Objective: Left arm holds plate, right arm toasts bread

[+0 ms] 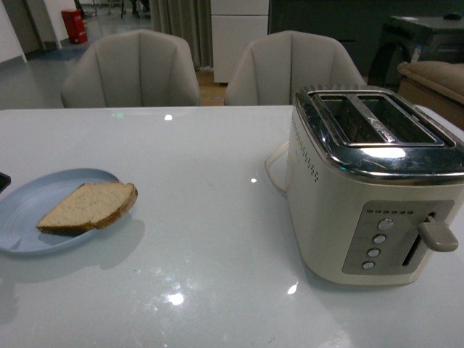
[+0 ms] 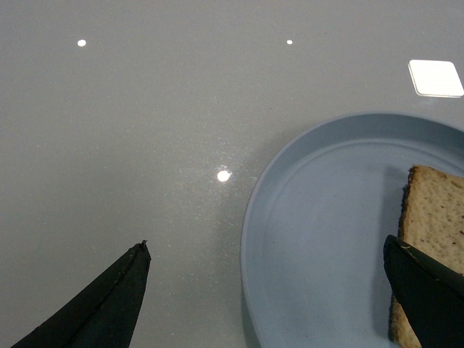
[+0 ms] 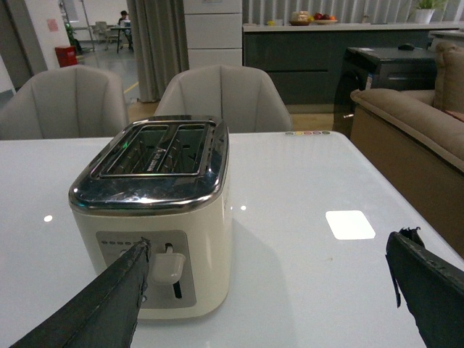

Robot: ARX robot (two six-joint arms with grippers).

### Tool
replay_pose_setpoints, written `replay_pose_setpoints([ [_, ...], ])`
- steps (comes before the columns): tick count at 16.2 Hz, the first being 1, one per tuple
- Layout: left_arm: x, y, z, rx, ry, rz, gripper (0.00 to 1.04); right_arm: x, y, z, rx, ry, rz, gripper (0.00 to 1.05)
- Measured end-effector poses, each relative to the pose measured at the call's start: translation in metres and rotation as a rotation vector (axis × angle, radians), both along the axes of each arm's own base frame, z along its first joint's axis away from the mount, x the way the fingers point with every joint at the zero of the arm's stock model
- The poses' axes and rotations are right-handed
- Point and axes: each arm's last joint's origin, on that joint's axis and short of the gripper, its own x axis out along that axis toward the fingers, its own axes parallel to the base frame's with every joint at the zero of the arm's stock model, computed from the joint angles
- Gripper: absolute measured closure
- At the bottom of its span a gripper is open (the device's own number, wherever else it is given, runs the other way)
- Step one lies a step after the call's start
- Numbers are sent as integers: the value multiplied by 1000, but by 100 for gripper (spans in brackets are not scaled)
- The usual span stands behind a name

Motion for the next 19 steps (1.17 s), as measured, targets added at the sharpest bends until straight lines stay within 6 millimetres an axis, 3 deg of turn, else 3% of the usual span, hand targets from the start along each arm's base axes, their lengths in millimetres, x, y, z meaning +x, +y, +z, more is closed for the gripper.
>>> replay_pose_setpoints([
  [14, 32, 6, -59, -19, 43, -5, 7, 0, 0, 0, 0, 0, 0, 6],
  [15, 39, 5, -66, -29, 39, 6, 27, 0, 0, 0, 0, 0, 0, 6],
  [16, 41, 5, -68, -37, 34, 13, 38, 0, 0, 0, 0, 0, 0, 6],
  [19, 45, 7, -66, -39, 17, 31, 59, 0, 0, 0, 0, 0, 0, 6],
])
